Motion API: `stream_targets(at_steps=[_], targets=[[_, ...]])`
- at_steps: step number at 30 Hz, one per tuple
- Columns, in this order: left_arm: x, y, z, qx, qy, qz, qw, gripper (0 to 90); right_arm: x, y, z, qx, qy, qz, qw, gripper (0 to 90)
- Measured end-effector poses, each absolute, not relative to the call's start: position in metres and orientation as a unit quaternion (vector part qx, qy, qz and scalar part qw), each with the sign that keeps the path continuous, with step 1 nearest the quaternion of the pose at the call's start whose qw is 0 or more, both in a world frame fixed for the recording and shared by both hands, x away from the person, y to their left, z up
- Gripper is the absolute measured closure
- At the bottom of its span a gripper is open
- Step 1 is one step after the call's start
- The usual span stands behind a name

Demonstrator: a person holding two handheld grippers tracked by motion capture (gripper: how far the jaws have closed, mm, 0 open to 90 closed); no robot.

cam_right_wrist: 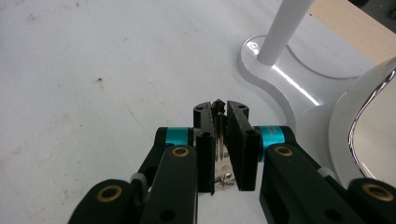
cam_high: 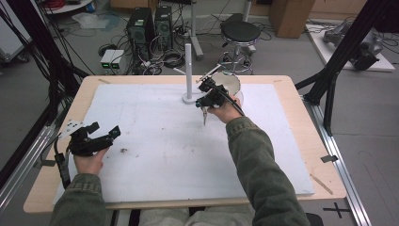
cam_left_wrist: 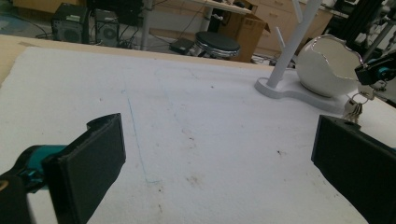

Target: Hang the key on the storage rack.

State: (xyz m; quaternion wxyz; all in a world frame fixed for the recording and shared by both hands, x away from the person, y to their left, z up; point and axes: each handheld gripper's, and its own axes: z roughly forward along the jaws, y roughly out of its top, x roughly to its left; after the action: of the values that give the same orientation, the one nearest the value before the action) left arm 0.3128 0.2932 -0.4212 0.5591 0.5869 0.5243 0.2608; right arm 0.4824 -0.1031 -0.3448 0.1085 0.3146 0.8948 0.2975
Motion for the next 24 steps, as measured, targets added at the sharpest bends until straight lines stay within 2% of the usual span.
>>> stream_targets(at_steps=[3, 24], targets=[[0.313, 0.293, -0.421, 0.587, 0.524, 0.26, 0.559, 3.4, 0.481, -0.105, -0.34, 0.315, 0.892, 0.305, 0.109, 88.2], [0.314, 0.294, -0.421, 0.583, 0.526, 0.257, 0.563, 3.4, 0.473, -0.131, -0.289, 0.331, 0.864, 0.362, 0.119, 88.3]])
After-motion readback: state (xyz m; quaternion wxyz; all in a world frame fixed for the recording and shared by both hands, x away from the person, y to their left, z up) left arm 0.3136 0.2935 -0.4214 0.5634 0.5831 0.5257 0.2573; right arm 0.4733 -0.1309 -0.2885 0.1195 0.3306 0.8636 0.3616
